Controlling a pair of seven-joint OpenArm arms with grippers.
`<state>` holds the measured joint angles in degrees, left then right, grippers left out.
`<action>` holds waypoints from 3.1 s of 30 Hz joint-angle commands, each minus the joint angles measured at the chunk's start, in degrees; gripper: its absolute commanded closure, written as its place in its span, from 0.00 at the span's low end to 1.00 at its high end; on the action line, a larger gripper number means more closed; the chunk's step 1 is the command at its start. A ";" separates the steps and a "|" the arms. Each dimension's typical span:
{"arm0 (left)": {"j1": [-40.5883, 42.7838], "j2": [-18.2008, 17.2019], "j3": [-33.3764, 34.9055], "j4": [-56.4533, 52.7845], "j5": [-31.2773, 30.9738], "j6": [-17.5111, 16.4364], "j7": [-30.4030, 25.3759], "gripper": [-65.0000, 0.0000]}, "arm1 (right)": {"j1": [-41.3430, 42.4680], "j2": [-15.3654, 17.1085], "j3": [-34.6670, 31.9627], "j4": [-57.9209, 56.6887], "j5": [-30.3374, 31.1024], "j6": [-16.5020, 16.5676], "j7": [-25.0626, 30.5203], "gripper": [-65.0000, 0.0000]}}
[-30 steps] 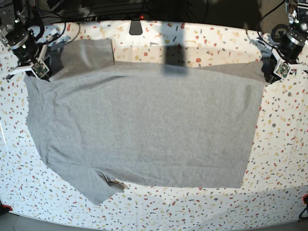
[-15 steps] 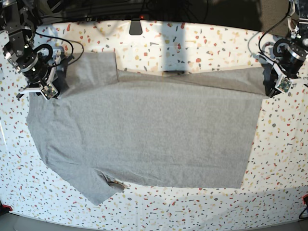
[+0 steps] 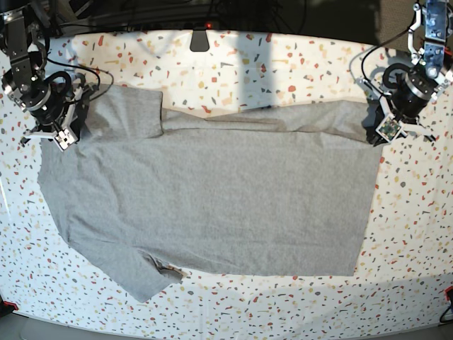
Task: Fold the T-shirt properly
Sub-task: 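Lower the shoulder edge and release it with both grippers, then grasp the sleeve nearest the right gripper with the right gripper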
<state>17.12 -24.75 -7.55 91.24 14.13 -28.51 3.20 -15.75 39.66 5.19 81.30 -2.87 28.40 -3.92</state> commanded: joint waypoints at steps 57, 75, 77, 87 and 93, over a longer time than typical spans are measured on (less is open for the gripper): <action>9.60 -0.48 -0.66 11.28 -18.27 5.81 4.09 0.66 | -24.74 0.83 9.68 24.11 -20.33 0.83 -10.25 0.64; 9.55 0.00 -0.66 11.28 -18.25 5.84 4.07 0.66 | -25.05 0.85 9.68 23.89 -27.41 10.21 -1.29 0.64; 9.55 0.00 -0.66 11.28 -18.25 5.84 4.09 0.66 | -25.05 0.85 9.66 23.56 -27.41 10.21 -0.98 0.64; 9.55 -0.02 -0.66 11.28 -18.25 5.84 4.09 0.66 | -22.77 0.85 6.73 18.36 -31.69 7.02 3.85 0.64; 9.55 -0.02 -0.66 11.28 -18.23 5.84 4.17 0.66 | -17.44 0.85 -1.75 16.87 -31.67 6.67 -1.81 0.64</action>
<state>26.68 -24.12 -7.81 101.43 -3.75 -22.87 8.99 -33.06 39.68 3.05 97.89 -34.54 35.11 -6.26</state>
